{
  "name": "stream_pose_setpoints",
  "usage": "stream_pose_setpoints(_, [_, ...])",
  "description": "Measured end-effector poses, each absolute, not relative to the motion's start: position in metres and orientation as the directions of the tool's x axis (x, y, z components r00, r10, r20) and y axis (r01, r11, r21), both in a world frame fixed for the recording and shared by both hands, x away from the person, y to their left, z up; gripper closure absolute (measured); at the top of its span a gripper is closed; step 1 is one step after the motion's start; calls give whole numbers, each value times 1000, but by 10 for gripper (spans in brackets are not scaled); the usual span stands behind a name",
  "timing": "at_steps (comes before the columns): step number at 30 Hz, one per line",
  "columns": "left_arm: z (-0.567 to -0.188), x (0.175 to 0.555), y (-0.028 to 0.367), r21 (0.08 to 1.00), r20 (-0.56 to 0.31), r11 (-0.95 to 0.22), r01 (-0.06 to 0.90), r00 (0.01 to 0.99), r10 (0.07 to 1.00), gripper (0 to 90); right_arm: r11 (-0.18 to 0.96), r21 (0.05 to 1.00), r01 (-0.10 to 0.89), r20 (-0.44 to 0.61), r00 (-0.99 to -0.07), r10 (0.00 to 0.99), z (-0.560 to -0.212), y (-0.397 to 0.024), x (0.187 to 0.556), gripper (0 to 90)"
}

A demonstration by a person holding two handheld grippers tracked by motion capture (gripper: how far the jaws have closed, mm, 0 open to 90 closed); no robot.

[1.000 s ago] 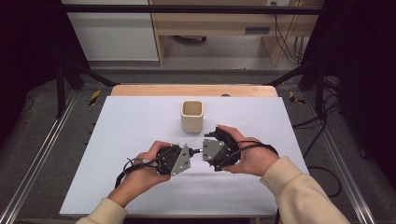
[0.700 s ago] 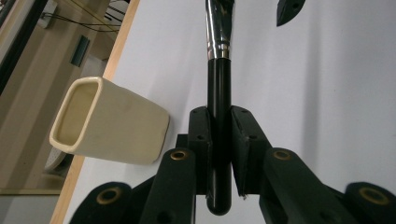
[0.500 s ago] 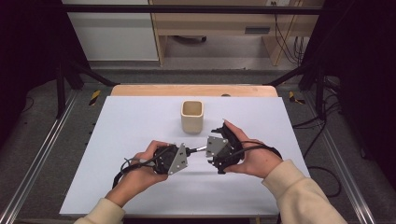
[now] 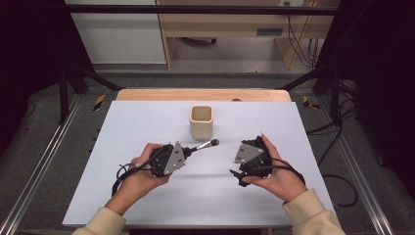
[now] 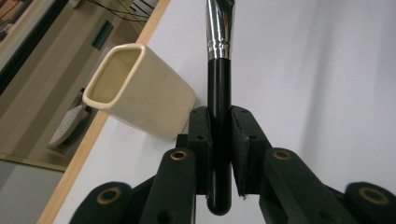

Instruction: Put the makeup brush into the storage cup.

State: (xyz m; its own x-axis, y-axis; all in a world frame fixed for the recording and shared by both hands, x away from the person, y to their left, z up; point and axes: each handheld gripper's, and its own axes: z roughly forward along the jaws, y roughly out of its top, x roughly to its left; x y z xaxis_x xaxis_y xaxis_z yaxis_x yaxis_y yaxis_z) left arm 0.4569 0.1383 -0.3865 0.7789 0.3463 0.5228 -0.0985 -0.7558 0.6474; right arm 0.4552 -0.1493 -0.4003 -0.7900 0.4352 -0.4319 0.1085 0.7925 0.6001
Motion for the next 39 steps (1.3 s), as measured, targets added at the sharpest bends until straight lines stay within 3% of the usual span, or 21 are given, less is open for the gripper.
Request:
stream_pose_setpoints(8, [-380, 466, 138, 717, 497, -693, -74, 752, 434, 788, 700, 691, 179, -358, -758, 546, -417, -164, 456, 68])
stream_pose_setpoints(15, [-374, 475, 132, 775, 448, -631, -33, 734, 511, 787, 510, 837, 199, -260, -676, 690, -431, -178, 454, 89])
stream_pose_setpoints(30, [-348, 506, 111, 881, 314, -470, 45, 688, 655, 787, 327, 908, 262, -147, -531, 835, -440, -211, 454, 72])
stream_pose_setpoints(39, [-341, 524, 101, 905, 258, -418, 83, 674, 692, 787, 278, 927, 253, -114, -515, 850, -440, -216, 450, 55])
